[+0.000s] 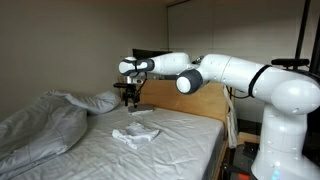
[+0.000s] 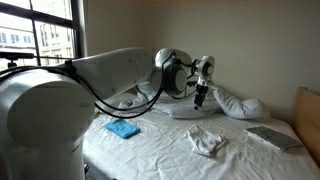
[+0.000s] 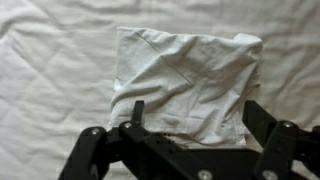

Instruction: Fold the white cloth

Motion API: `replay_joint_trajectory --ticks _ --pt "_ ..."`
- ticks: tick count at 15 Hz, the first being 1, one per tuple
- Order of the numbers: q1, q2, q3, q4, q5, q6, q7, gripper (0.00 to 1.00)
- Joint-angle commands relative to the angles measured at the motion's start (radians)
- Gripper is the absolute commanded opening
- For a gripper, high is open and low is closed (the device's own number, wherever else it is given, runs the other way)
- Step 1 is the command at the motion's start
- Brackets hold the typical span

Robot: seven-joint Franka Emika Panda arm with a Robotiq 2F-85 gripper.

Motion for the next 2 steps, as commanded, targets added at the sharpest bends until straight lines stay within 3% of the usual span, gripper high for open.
replay_joint_trajectory --ticks 1,2 --pt "0.000 0.000 0.000 0.000 0.000 0.000 0.000 1.00" --pt "0.000 0.000 0.000 0.000 0.000 0.000 0.000 1.00"
